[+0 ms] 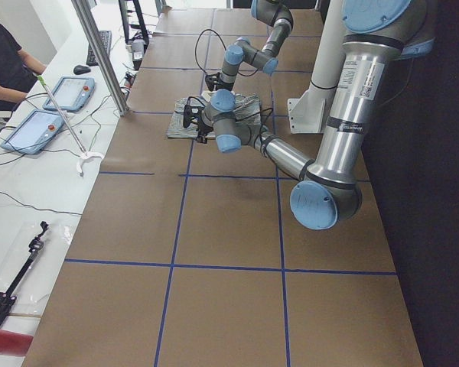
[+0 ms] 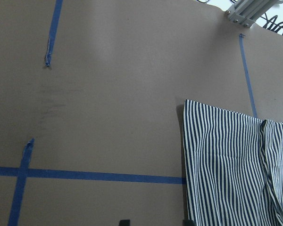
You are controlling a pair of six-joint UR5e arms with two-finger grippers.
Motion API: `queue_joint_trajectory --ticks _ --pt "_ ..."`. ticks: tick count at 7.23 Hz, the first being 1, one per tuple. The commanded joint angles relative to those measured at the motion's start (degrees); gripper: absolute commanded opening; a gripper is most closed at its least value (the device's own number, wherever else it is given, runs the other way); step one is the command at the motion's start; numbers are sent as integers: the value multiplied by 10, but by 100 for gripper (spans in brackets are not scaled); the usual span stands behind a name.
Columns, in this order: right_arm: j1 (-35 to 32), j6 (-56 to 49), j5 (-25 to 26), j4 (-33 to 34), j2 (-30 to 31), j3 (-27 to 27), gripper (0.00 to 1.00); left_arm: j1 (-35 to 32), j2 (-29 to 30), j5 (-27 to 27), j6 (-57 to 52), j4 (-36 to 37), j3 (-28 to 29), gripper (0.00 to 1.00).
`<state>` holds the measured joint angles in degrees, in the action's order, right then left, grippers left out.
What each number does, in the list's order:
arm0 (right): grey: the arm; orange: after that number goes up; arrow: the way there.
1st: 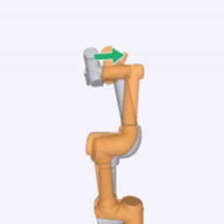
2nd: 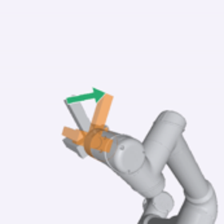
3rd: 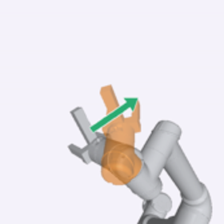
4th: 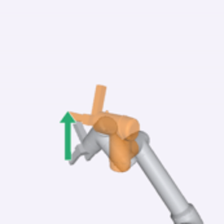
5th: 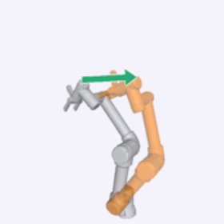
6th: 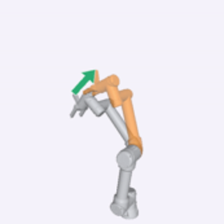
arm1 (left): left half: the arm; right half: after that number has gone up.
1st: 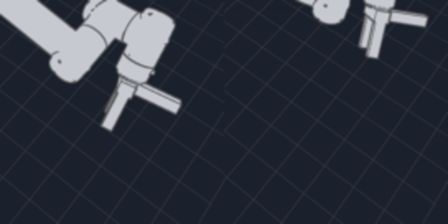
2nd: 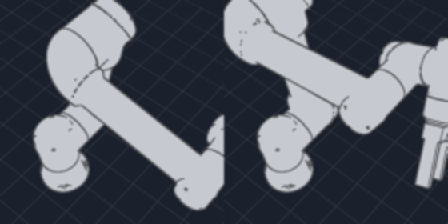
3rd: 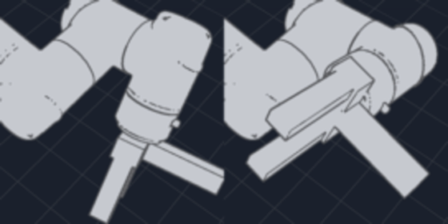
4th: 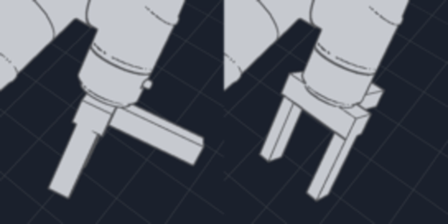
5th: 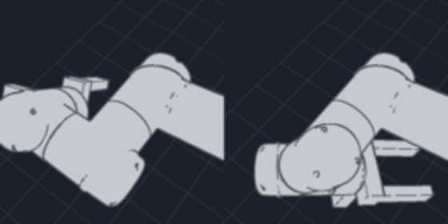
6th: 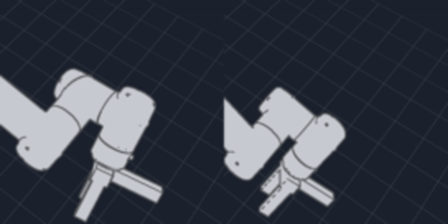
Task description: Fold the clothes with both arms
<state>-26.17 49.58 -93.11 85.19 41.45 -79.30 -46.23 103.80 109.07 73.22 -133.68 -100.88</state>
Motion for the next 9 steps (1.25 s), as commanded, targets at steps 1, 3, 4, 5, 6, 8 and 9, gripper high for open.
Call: queue_joint_trajectory --ticks 1,3,4,5,6,8,9 --pt "1 -1 -9 0 -1 12 68 0 0 0 1 0 0 48" --pt "1 -2 -17 0 -5 12 15 0 1 0 1 0 0 48" --pt "-1 -3 -20 0 -5 11 0 0 2 0 1 0 0 48" --pt "-4 -6 -24 0 -5 11 0 0 2 0 1 0 0 48" --pt "-10 -7 -31 0 -5 8 0 0 3 0 1 0 -1 48" --pt "-34 -25 -55 -1 -3 4 0 1 3 0 3 0 0 48" --pt "-40 -34 -68 -3 10 -6 0 1 5 0 3 0 0 48"
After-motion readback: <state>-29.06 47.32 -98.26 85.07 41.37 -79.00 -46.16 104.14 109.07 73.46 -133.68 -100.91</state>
